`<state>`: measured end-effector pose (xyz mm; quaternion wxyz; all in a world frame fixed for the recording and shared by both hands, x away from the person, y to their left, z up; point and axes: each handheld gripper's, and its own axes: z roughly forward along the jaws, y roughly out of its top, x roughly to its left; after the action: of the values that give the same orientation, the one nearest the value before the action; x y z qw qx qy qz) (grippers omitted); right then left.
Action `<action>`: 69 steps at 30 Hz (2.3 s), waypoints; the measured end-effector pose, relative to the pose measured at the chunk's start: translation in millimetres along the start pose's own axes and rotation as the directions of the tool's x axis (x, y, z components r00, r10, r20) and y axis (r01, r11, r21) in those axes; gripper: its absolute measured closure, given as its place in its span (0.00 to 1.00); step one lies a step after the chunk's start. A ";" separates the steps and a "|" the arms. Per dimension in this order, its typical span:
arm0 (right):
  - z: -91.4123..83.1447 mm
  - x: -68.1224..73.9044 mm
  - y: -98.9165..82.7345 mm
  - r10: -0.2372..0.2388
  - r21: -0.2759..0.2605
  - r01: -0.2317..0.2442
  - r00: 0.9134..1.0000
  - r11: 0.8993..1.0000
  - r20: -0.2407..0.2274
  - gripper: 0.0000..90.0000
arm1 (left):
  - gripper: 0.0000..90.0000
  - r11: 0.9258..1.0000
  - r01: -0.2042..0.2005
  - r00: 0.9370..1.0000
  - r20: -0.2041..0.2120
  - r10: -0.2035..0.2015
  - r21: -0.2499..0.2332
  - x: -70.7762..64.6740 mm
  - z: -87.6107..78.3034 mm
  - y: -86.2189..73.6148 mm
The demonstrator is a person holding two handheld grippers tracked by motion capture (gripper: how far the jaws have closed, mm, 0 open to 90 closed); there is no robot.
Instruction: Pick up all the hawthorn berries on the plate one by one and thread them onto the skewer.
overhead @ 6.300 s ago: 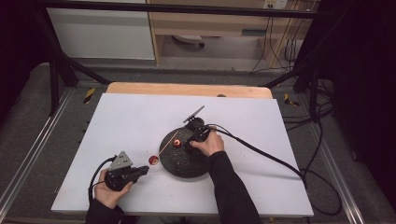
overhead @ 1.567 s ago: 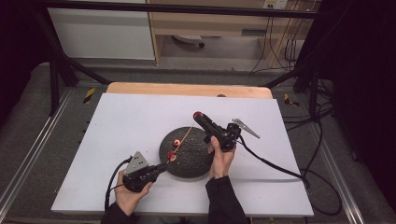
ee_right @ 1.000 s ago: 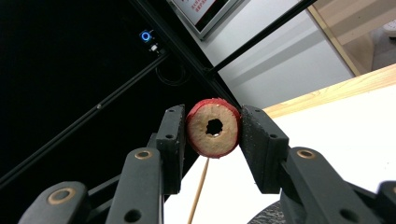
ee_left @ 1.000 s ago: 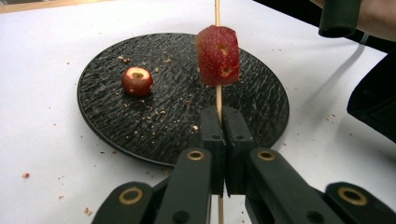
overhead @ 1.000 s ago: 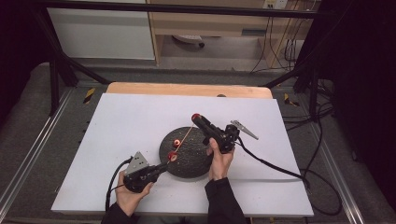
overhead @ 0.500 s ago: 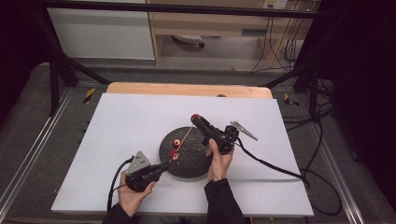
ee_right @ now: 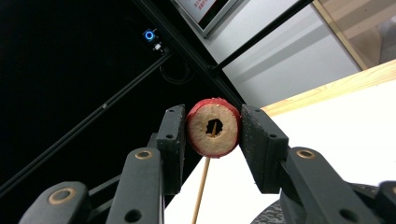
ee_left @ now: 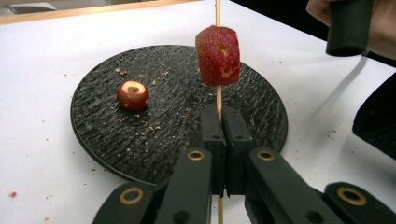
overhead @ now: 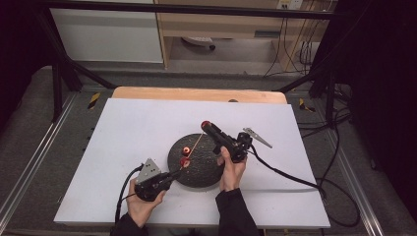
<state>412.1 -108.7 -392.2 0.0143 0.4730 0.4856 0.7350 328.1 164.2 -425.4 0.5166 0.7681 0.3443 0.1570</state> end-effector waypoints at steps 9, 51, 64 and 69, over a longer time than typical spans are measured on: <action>0.0 -0.5 2.6 0.014 0.013 -0.014 1.000 1.000 0.003 0.69 | 0.99 1.000 -0.022 1.000 -0.004 0.022 -0.007 -0.8 2.6 0.3; 2.4 -2.7 -7.5 0.023 0.032 -0.024 1.000 0.999 0.015 0.70 | 0.99 1.000 0.024 0.999 -0.028 -0.024 0.010 -6.1 4.1 -4.2; 7.5 -7.8 -11.0 0.026 -0.014 -0.026 1.000 1.000 0.004 0.70 | 0.99 0.999 0.050 0.997 -0.056 -0.050 -0.006 -10.4 1.8 -2.7; 8.6 -8.6 -7.8 0.020 -0.027 -0.020 1.000 0.999 0.008 0.70 | 0.99 0.997 0.072 0.996 -0.054 -0.073 -0.009 -11.8 3.1 -4.2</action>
<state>419.5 -102.7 -403.0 0.0153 0.4805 0.4709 0.7397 320.0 154.8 -429.1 0.5152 0.7486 0.3854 0.1604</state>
